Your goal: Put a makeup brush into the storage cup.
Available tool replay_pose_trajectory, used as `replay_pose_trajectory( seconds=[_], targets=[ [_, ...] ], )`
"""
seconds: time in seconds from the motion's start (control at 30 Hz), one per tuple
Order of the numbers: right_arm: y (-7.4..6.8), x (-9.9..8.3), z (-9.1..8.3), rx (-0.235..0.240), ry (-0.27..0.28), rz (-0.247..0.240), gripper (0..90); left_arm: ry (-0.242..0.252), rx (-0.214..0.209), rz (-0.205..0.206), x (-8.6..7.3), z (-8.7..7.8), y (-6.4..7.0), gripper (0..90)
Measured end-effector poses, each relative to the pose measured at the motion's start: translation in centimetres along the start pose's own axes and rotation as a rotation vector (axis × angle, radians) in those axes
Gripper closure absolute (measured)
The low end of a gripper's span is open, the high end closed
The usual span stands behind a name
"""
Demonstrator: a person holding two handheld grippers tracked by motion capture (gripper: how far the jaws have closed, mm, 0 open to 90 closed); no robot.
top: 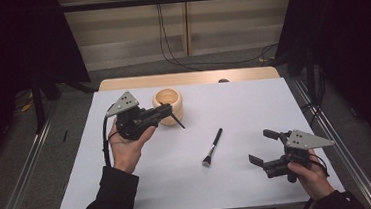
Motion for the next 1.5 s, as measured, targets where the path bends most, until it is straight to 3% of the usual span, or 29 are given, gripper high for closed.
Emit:
replay_pose_trajectory(
  seconds=[0.17,0.27,0.33,0.37,0.47,0.67,0.9,0.97,1.0,1.03,1.27,1.5],
  targets=[
    [-0.1,0.0,0.0,0.0,0.0,0.005,0.6,-0.007,0.026,0.002,0.2,-0.1,-0.5,84.0],
    [-0.1,-0.1,-0.1,0.001,-0.005,0.008,0.7,0.004,0.014,-0.004,0.6,-0.1,-0.8,84.0],
    [-0.1,-0.2,0.0,0.0,-0.005,0.01,1.8,-0.001,0.04,0.019,1.0,-0.2,-0.9,84.0],
    [0.0,-0.2,0.0,-0.001,-0.007,0.011,1.8,0.013,0.018,0.013,1.2,-0.2,-1.0,84.0],
    [0.1,-0.3,-0.1,-0.004,-0.009,0.015,1.7,0.019,0.049,0.009,1.6,0.1,-1.4,84.0],
    [0.2,-0.3,-0.1,-0.005,-0.01,0.018,1.7,0.012,0.066,-0.003,2.0,0.5,-3.2,84.0],
    [0.2,-0.4,-0.1,0.001,-0.012,0.016,1.7,0.025,0.131,-0.008,2.4,0.3,-5.2,84.0],
    [0.2,-0.3,-0.1,0.002,-0.01,0.018,1.6,0.027,0.124,-0.006,2.5,0.4,-5.6,84.0],
    [0.2,-0.4,-0.1,-0.001,-0.01,0.015,1.5,0.022,0.14,0.003,2.5,0.5,-5.8,84.0],
    [0.2,-0.4,-0.1,-0.005,-0.015,0.016,1.4,0.021,0.124,0.007,2.5,0.6,-6.0,84.0],
    [0.1,-0.4,0.0,0.005,-0.016,0.018,1.5,0.018,0.194,0.025,3.2,1.1,-7.4,84.0],
    [0.1,-0.3,-0.1,0.011,-0.012,0.016,1.6,0.011,0.203,0.036,3.3,1.8,-8.0,84.0]
  ],
)
Point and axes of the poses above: each handheld gripper's, and its own axes: z roughly forward along the jaws, x roughly out of its top, y roughly to its right, the point moved 4 cm from there along z, roughly forward along the jaws, and after that the axes turned 11 degrees about -x, right-handed, at the moved point
